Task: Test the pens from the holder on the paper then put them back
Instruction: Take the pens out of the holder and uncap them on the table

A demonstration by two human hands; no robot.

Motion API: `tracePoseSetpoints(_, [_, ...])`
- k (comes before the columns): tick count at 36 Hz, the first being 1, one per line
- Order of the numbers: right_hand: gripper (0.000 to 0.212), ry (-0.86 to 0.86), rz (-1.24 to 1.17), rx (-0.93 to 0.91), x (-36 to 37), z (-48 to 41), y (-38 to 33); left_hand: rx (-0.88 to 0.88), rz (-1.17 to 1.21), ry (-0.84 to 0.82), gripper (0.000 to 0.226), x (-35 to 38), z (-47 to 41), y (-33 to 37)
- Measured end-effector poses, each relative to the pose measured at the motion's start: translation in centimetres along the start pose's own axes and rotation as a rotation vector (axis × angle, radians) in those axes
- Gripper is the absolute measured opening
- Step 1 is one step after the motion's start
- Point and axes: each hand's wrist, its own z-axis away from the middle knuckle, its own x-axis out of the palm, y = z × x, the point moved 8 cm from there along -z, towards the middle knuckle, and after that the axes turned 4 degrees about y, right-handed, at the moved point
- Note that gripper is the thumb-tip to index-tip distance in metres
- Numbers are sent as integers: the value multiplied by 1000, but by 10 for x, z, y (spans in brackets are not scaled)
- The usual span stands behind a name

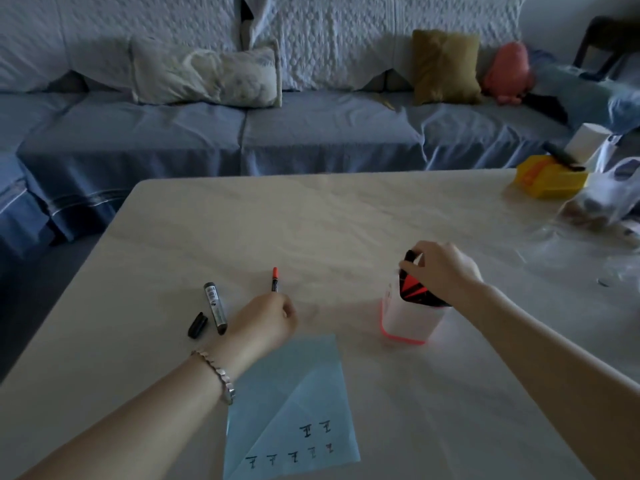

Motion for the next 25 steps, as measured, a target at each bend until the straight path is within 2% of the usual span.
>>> tracePoseSetpoints(3, [23, 11, -69, 12, -6, 3, -1, 25, 9, 21, 22, -3, 7, 1])
tracePoseSetpoints(5, [19, 82, -102, -22, -25, 12, -8, 47, -11, 33, 23, -2, 9, -2])
tracePoseSetpoints(8, [13, 352, -321, -118, -68, 39, -29, 44, 76, 37, 22, -1, 11, -9])
tracePoseSetpoints(11, [11, 569, -531, -300, -86, 71, -59, -5, 324, 20, 31, -6, 10, -7])
tracePoseSetpoints(13, [12, 552, -588, -422, -69, 81, -80, -70, 544, -19, 33, -10, 11, 0])
tracePoseSetpoints(17, [16, 371, -706, -542, -14, 94, -113, -171, 913, -134, 41, -14, 15, 8])
tracePoseSetpoints(20, [21, 246, -681, -655, 16, 110, -140, -168, 954, -154, 30, -15, 24, 2])
tracePoseSetpoints(23, [19, 254, -619, -752, 27, 122, -159, -206, 1000, -102, 16, -15, 30, -15])
tracePoseSetpoints(25, [18, 277, -578, -791, 32, 127, -165, -241, 1070, -81, 19, -17, 33, -24])
